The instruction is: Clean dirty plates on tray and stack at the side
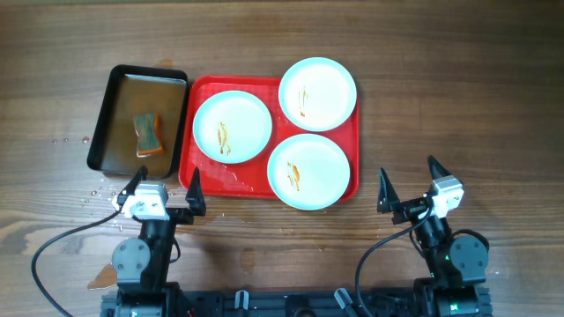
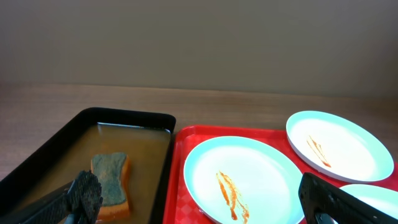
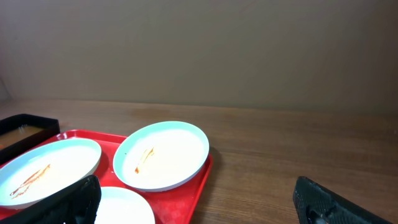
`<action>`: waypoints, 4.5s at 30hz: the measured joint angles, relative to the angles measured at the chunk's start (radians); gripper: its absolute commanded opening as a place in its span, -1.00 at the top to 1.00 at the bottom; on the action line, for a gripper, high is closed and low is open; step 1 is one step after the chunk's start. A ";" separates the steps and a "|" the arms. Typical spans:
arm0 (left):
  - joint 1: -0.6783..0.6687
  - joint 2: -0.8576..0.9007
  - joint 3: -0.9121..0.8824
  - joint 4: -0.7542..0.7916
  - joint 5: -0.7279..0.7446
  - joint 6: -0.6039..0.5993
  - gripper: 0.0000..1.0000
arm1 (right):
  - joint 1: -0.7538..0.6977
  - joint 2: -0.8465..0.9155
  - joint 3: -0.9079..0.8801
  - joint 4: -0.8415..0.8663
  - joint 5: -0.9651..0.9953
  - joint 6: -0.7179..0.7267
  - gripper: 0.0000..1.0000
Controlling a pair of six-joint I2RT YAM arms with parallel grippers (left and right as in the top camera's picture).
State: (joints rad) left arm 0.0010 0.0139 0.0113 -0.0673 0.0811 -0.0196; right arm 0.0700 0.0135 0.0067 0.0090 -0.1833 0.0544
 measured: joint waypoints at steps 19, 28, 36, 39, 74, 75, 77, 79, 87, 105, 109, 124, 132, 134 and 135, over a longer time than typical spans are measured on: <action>0.000 0.000 0.000 0.000 0.000 0.000 -1.00 | 0.000 0.000 0.000 0.000 0.000 0.000 -0.99; 0.000 0.000 0.000 0.000 0.000 0.000 -1.00 | 0.000 0.000 0.000 0.000 0.000 0.000 -0.99; 0.000 0.000 0.000 0.000 0.000 0.000 -1.00 | 0.000 0.000 0.000 0.000 0.000 0.000 -0.99; 0.000 0.000 0.000 0.000 0.000 0.000 -1.00 | 0.000 0.000 0.000 0.000 0.000 0.000 -0.99; 0.000 0.451 0.673 -0.407 0.001 -0.085 -1.00 | -0.002 0.771 0.681 0.175 -0.382 -0.026 -0.99; 0.000 0.496 0.719 -0.441 0.000 -0.091 -1.00 | -0.002 0.838 0.739 0.135 -0.427 -0.022 -1.00; 0.000 0.599 0.826 -0.523 0.000 -0.097 -1.00 | -0.002 0.958 0.853 0.045 -0.509 -0.013 -0.99; 0.000 0.720 0.952 -0.626 0.001 -0.099 -1.00 | -0.002 1.089 0.984 -0.055 -0.589 -0.003 -1.00; 0.061 1.197 1.419 -1.064 0.032 -0.086 -1.00 | 0.076 1.511 1.421 -0.503 -0.669 -0.011 -1.00; 0.154 1.824 1.600 -1.201 0.091 -0.063 -1.00 | 0.460 1.905 1.652 -0.539 -0.404 0.041 -0.66; 0.233 1.826 1.600 -1.129 0.082 -0.080 -1.00 | 0.512 1.996 1.656 -0.578 -0.240 0.232 -0.56; 0.257 1.826 1.600 -1.116 0.074 -0.171 -1.00 | 0.523 2.094 1.656 -0.675 -0.035 0.360 -0.65; 0.253 1.826 1.600 -1.113 0.066 -0.204 -1.00 | 0.518 2.094 1.656 -0.683 0.006 0.363 -0.31; 0.253 1.826 1.594 -1.096 0.065 -0.203 -1.00 | 0.517 2.094 1.656 -0.683 0.009 0.369 -0.15; 0.253 1.826 1.585 -1.085 0.065 -0.199 -1.00 | 0.517 2.094 1.656 -0.682 0.009 0.370 -0.07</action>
State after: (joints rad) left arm 0.2543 1.8400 1.5967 -1.1522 0.1459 -0.2188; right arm 0.5873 2.1078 1.6623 -0.6735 -0.1741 0.4244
